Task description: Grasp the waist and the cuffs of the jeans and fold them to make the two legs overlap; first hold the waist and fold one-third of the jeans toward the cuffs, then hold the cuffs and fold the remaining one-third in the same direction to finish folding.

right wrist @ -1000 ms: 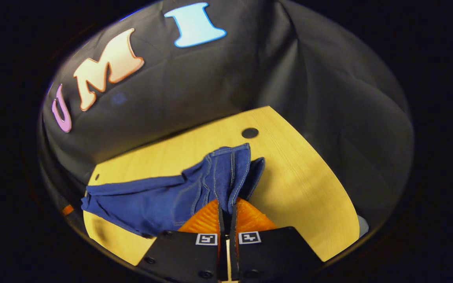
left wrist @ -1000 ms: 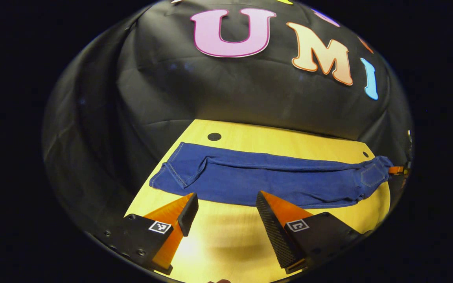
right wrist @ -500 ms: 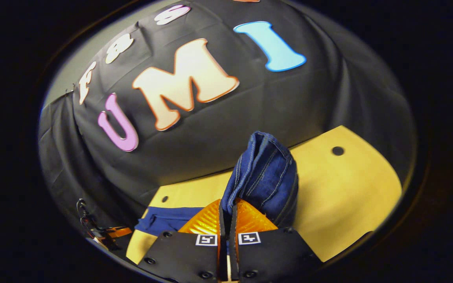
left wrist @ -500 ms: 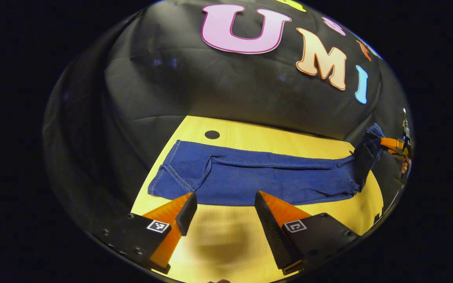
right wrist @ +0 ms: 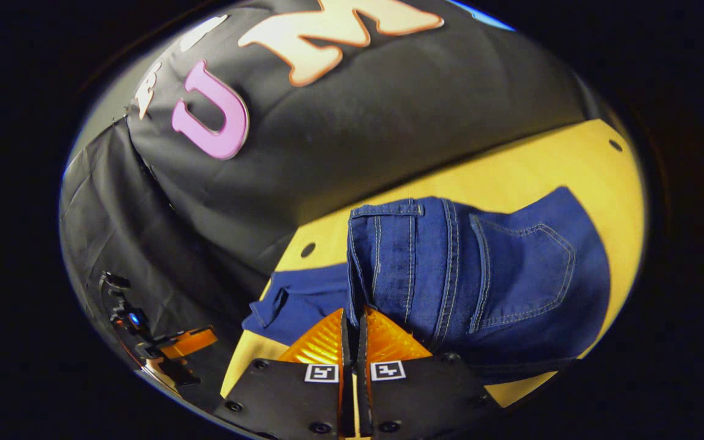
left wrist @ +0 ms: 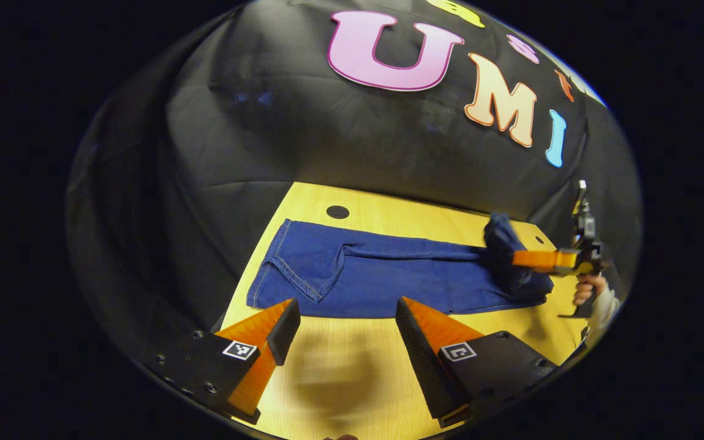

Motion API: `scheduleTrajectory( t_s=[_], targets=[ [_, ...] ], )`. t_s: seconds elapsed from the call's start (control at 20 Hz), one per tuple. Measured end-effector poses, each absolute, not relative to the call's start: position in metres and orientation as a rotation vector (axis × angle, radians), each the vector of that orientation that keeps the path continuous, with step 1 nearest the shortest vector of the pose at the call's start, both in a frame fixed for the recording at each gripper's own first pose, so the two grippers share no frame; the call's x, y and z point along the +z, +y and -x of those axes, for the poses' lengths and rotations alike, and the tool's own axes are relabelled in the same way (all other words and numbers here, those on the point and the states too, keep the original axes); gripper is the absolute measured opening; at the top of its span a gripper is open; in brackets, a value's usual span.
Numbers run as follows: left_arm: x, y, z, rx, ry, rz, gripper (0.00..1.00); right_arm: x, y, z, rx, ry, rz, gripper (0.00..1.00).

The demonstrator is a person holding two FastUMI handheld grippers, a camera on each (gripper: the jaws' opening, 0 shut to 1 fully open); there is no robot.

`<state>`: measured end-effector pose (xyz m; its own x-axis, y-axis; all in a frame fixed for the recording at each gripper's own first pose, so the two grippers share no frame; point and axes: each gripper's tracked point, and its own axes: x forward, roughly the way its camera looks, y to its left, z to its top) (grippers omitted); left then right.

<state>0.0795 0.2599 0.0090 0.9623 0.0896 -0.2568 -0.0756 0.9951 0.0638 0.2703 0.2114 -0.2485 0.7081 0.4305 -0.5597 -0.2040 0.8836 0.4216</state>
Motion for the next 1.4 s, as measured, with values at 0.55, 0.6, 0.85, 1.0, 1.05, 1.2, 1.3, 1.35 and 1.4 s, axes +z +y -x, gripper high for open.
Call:
scheduleTrajectory(
  t_s=[0.55, 0.6, 0.85, 1.0, 1.05, 1.2, 1.3, 1.35, 1.4],
  targets=[
    [-0.013, 0.283, -0.077, 0.116, 0.307, -0.006, 0.94, -0.271, 0.211, -0.267, 0.241, 0.768, -0.209, 0.05],
    [-0.017, 0.289, -0.077, 0.123, 0.313, -0.014, 0.94, -0.271, 0.21, -0.267, 0.235, 0.77, -0.202, 0.05],
    [-0.034, 0.314, -0.086, 0.157, 0.356, -0.038, 0.94, -0.272, 0.213, -0.27, 0.219, 0.761, -0.183, 0.02],
    [-0.041, 0.327, -0.094, 0.162, 0.375, -0.05, 0.98, -0.245, 0.237, -0.262, 0.313, 0.725, -0.362, 0.39],
    [-0.043, 0.33, -0.096, 0.161, 0.381, -0.058, 0.94, -0.234, 0.245, -0.257, 0.334, 0.705, -0.41, 0.58],
    [-0.05, 0.335, -0.106, 0.142, 0.406, -0.076, 0.94, -0.208, 0.23, -0.247, 0.306, 0.648, -0.352, 0.98],
    [-0.057, 0.339, -0.112, 0.145, 0.43, -0.088, 0.94, -0.192, 0.216, -0.236, 0.274, 0.619, -0.351, 0.93],
    [-0.057, 0.339, -0.115, 0.148, 0.432, -0.095, 0.94, -0.185, 0.208, -0.23, 0.253, 0.61, -0.362, 0.93],
    [-0.059, 0.337, -0.118, 0.147, 0.434, -0.102, 0.94, -0.179, 0.2, -0.225, 0.23, 0.602, -0.37, 0.98]
  ],
)
